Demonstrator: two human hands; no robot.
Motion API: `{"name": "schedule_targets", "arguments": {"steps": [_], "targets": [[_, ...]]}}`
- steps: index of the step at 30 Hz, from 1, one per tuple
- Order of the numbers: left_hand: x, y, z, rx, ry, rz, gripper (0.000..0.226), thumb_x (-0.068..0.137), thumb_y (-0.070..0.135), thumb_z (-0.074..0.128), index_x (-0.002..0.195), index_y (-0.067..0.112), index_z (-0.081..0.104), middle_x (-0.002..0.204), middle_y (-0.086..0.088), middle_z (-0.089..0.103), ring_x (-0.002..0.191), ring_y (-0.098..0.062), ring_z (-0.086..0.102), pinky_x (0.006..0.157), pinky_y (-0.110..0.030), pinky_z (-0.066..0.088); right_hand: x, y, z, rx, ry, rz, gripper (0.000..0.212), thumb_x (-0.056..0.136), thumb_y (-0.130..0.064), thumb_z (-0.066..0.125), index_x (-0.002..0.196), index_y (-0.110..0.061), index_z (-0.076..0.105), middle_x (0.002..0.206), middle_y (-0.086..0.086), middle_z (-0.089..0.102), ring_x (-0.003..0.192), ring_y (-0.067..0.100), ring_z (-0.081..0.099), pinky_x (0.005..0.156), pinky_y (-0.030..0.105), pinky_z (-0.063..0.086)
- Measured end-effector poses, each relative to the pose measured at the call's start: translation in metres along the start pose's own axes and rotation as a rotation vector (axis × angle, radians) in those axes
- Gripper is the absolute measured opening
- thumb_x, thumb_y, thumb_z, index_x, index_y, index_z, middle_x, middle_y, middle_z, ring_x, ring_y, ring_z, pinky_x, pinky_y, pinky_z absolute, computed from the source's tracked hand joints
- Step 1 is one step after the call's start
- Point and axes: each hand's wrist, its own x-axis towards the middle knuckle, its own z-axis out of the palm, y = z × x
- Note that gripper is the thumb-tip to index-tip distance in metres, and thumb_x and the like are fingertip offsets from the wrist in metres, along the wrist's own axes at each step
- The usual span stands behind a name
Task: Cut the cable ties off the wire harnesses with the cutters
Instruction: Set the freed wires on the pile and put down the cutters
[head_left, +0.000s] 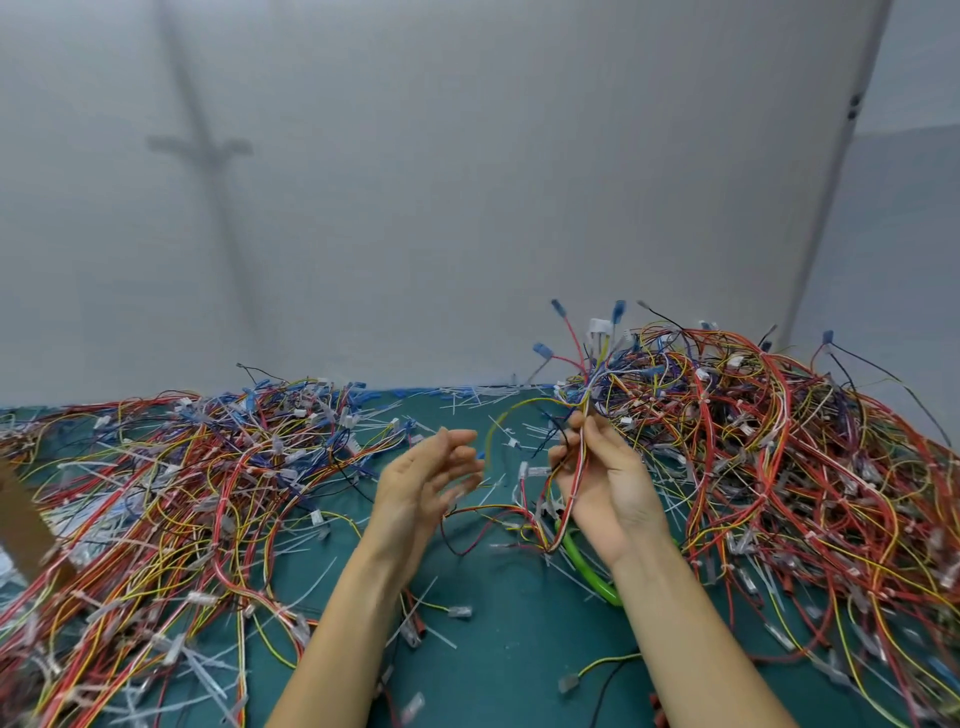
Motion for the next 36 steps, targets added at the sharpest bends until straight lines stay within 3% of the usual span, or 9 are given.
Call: {"name": "schedule_targets", "arguments": {"steps": [3,7,12,19,22,27,30,33,36], "targets": [[-0.006,-0.001,0.003,0.357,-0.152,-0.003,0.028,0.074,0.036,0.074,0.096,0.02,0.078,0.098,-0.004,0.076,0.097,-0.017,0.07,0.087,-0.023,0.053,0.002,-0.005,-0.004,0.048,0.016,-0.017,0.01,0.081,-0.008,0.057,0.089,-0.009,0.061,0.075,0.0,0.065,0.061,0.007,0.058,0.057,0.021,0.054],[-0.01,-0.008,0.011,0.555,-0.201,0.031,0.016,0.082,0.008,0.075,0.084,0.023,0.08,0.09,-0.002,0.077,0.088,-0.008,0.07,0.083,-0.018,0.051,0.004,-0.007,-0.006,0.075,0.025,-0.02,0.009,0.081,-0.009,0.057,0.089,-0.008,0.061,0.075,0.001,0.064,0.062,0.009,0.057,0.057,0.022,0.053],[-0.01,-0.008,0.008,0.597,-0.131,0.049,0.008,0.081,0.011,0.077,0.082,0.019,0.079,0.08,0.001,0.075,0.076,-0.004,0.065,0.079,-0.014,0.05,0.004,-0.009,-0.006,0.123,0.051,-0.033,0.011,0.078,-0.008,0.058,0.088,-0.008,0.061,0.074,0.001,0.065,0.061,0.009,0.058,0.057,0.022,0.054],[0.0,-0.006,0.0,0.474,0.27,0.129,0.021,0.09,0.016,0.066,0.071,0.02,0.076,0.055,0.006,0.051,0.051,-0.007,0.041,0.047,-0.015,0.034,0.003,-0.014,-0.008,0.133,0.089,-0.026,0.012,0.078,-0.01,0.059,0.09,-0.01,0.062,0.073,-0.001,0.065,0.063,0.009,0.061,0.061,0.02,0.055],[0.003,-0.004,-0.005,0.409,0.509,0.184,0.031,0.095,0.025,0.06,0.067,0.018,0.072,0.055,0.011,0.047,0.055,-0.008,0.039,0.053,-0.026,0.032,0.003,-0.013,-0.007,0.145,0.078,-0.019,0.013,0.078,-0.009,0.06,0.091,-0.009,0.063,0.076,-0.001,0.065,0.067,0.01,0.06,0.06,0.021,0.055],[0.0,-0.003,-0.015,0.879,0.754,0.343,0.028,0.097,0.033,0.052,0.077,0.021,0.067,0.058,0.007,0.056,0.06,-0.02,0.051,0.056,-0.034,0.033,0.003,-0.011,-0.005,0.16,0.053,-0.024,0.014,0.077,-0.006,0.059,0.09,-0.008,0.062,0.074,0.001,0.068,0.06,0.009,0.064,0.06,0.022,0.056],[-0.003,-0.004,-0.005,1.179,0.617,0.545,0.009,0.094,0.018,0.061,0.093,0.017,0.07,0.087,0.002,0.068,0.083,-0.024,0.059,0.073,-0.037,0.042,0.001,-0.01,-0.004,0.143,0.025,-0.013,0.014,0.079,-0.006,0.059,0.092,-0.009,0.062,0.074,0.002,0.068,0.062,0.01,0.066,0.062,0.022,0.057],[-0.006,-0.006,0.006,1.357,0.307,0.705,0.011,0.091,0.028,0.062,0.094,0.022,0.071,0.091,0.01,0.068,0.088,-0.015,0.06,0.081,-0.039,0.043,0.0,-0.01,-0.002,0.104,-0.001,-0.02,0.017,0.079,-0.005,0.059,0.095,-0.01,0.063,0.077,0.002,0.069,0.067,0.01,0.068,0.065,0.025,0.058],[-0.016,-0.002,0.016,1.154,-0.199,0.448,0.03,0.088,0.058,0.055,0.091,0.033,0.072,0.084,0.017,0.071,0.083,-0.001,0.065,0.081,-0.032,0.049,0.0,-0.009,-0.001,0.053,-0.018,-0.046,0.02,0.078,-0.003,0.059,0.096,-0.012,0.063,0.081,0.002,0.071,0.072,0.011,0.07,0.068,0.026,0.059]]}}
